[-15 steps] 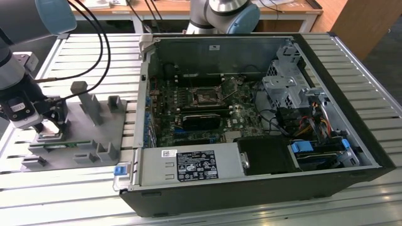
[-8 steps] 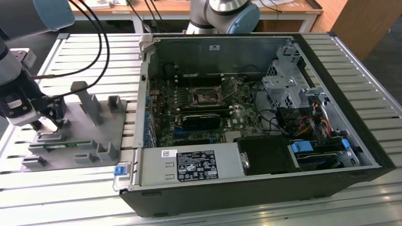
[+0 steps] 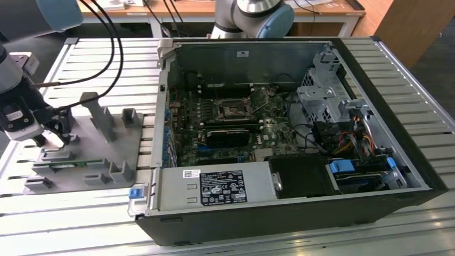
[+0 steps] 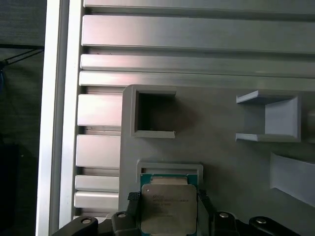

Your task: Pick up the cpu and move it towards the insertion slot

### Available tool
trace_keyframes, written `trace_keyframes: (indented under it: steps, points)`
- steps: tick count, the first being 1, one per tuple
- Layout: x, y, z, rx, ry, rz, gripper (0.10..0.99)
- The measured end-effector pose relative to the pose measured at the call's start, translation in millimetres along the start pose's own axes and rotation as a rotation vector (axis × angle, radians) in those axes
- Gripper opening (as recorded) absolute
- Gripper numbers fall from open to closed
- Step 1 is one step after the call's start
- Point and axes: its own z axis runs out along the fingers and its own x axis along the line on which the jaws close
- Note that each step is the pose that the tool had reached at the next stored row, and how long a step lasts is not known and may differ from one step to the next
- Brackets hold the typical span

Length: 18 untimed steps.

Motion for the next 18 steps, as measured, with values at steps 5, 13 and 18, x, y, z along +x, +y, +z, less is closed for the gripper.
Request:
trace_keyframes:
  steps: [5,13,18]
  points:
    - [0.0,0.2,-4.6,0.0,-0.0001,0.0,0.541]
    - [0.1,0.4,-14.0,0.0,-0.0002,0.0,0.541]
    - [0.2,0.6,-18.7,0.0,-0.0002,0.0,0.541]
